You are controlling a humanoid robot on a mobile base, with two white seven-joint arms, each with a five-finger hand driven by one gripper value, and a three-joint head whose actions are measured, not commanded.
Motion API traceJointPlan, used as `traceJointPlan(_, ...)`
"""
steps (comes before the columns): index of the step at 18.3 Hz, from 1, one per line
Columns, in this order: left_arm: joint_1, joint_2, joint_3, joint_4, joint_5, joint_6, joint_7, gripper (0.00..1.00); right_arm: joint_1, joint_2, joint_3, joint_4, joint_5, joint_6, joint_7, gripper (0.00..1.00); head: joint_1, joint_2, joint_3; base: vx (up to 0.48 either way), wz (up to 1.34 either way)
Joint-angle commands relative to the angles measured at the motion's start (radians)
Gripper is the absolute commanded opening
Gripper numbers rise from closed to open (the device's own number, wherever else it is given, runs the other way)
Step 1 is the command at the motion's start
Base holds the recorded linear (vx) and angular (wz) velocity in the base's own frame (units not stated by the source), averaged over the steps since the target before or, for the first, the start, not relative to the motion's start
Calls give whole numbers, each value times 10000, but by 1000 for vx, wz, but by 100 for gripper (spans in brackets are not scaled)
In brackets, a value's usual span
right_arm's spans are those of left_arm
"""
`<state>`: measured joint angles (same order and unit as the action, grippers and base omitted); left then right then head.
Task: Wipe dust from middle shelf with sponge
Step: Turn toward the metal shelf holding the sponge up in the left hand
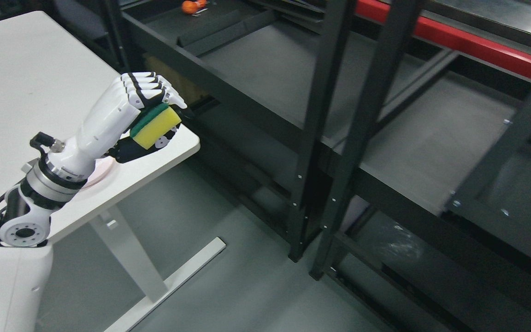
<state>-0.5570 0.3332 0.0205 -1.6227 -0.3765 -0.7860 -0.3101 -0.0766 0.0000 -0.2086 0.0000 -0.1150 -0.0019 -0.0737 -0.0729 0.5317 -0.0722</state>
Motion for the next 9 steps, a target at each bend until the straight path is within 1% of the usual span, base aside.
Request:
traceJointPlan(1, -1131, -892, -604, 13, -2441, 6, 3, 0, -1, -174, 0, -174, 0, 724, 16, 100, 0, 0, 0, -228, -926)
traceJointPlan(4, -2020, -1367, -771, 13, -3686, 6, -73, 1, -1, -174, 0, -174, 0, 724, 1, 100, 0, 0, 0, -230, -1000)
traceJointPlan(6, -2237, -1399, -1673, 13, -3812, 6, -288, 1, -1, -174, 0, -174, 0, 724, 16, 100, 0, -1, 0, -167, -1060)
traceJointPlan(9, -2559, -1399, -1877, 43, -3828, 6, -441, 1, -1, -174, 0, -174, 0, 724, 16, 100, 0, -4, 0, -131, -913)
